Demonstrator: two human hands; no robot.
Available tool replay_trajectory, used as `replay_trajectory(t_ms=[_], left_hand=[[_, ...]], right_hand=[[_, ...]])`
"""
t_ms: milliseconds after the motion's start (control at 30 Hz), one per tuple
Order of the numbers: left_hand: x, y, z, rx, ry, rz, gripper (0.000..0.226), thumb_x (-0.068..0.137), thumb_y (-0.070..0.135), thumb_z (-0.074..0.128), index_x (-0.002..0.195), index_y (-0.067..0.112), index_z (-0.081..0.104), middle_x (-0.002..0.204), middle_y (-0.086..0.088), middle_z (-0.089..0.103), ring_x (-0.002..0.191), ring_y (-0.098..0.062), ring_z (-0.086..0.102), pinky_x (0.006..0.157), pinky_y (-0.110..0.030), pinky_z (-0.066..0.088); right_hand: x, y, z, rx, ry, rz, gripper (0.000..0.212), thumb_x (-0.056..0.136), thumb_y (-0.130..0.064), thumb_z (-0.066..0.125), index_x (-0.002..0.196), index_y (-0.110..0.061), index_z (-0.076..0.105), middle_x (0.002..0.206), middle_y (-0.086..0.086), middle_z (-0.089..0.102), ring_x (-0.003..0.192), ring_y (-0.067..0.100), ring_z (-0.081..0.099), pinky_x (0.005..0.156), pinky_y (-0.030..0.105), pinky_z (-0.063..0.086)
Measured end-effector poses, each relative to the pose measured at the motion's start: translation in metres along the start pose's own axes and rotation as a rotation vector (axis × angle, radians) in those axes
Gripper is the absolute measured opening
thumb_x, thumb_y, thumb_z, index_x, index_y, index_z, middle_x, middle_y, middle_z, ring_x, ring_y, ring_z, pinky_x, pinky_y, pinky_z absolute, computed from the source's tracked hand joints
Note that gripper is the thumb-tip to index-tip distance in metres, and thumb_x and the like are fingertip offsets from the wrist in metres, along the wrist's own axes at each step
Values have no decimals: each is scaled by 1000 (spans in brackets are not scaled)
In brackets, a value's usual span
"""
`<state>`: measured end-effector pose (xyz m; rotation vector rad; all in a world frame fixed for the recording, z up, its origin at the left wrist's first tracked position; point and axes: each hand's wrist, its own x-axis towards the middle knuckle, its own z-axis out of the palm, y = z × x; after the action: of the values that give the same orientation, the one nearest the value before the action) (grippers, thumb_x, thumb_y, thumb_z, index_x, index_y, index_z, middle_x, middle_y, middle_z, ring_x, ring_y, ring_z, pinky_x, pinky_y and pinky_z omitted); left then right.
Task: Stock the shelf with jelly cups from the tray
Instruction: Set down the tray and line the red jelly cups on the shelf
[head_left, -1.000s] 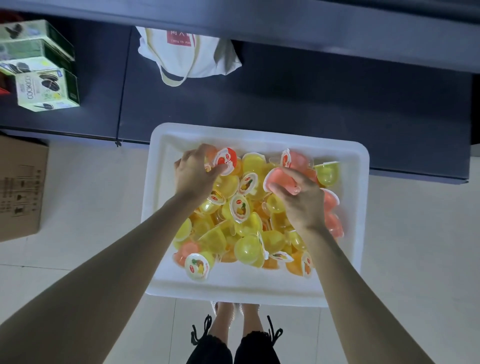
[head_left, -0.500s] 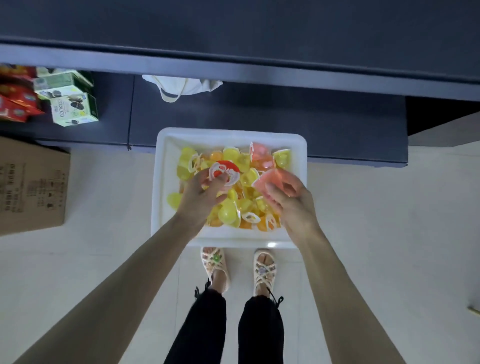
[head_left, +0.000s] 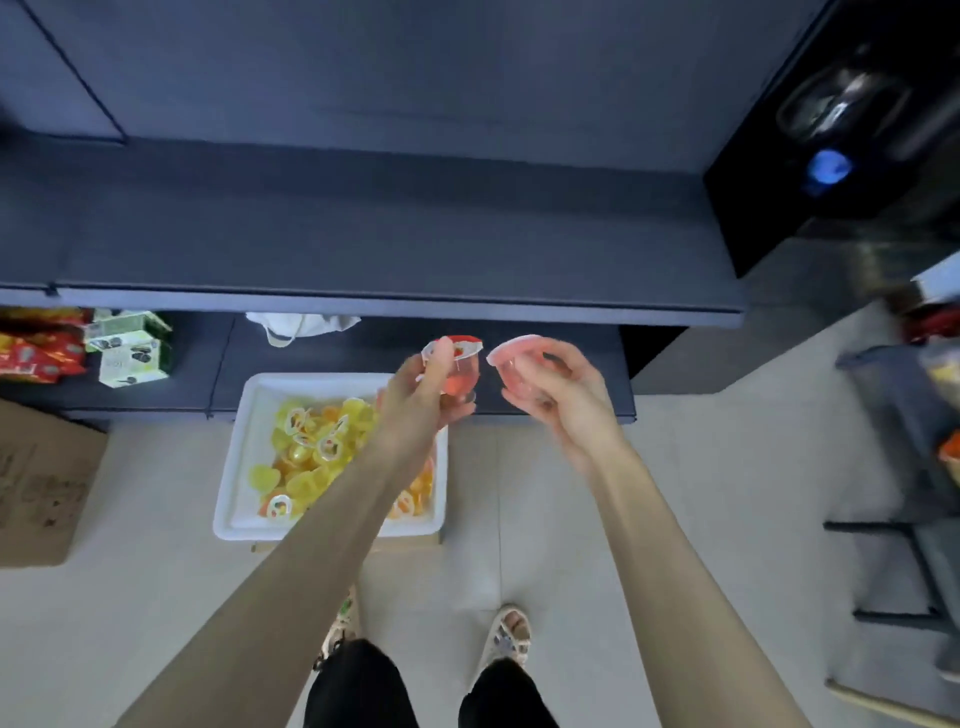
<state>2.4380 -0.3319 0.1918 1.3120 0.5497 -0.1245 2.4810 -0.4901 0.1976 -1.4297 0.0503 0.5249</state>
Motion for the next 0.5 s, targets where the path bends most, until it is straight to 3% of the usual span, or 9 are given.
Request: replay_trajectory(t_ms=[67,133,333,500], left_hand=[[-11,26,40,36,-16,46,43,92,53,43,101,18,67,102,-11,67,88,-19,63,66,-21,53],[-20,50,75,57,-47,98,48,92,55,40,100,16,66,92,-9,64,77,-17,57,66,-26,52],[-32,124,157,91,-177,281,43,94,52,41,98,14,61,79,-2,56,50,-9,38,51,-25,40],[-15,187,200,159,-258,440,30,92,44,51,104,19,60,82,-3,58,56,-9,51,60,-29,52]], right_hand=[[-10,-40,-30,-37,-4,-76,37,88,-19,65,114,6,56,105,4,69,87,15,63,78,31,54],[-18,-77,-54,-43,22,-134,45,85,-19,69,119,5,51,104,1,70,83,13,63,72,28,52],[-29,-171,-109,-61,70,-354,37,80,-15,75,105,-7,48,113,4,70,112,23,62,89,37,54],[-17,-245,-145,-62,58,-481,29,84,-8,69,101,-8,45,112,3,70,109,23,63,77,32,56]])
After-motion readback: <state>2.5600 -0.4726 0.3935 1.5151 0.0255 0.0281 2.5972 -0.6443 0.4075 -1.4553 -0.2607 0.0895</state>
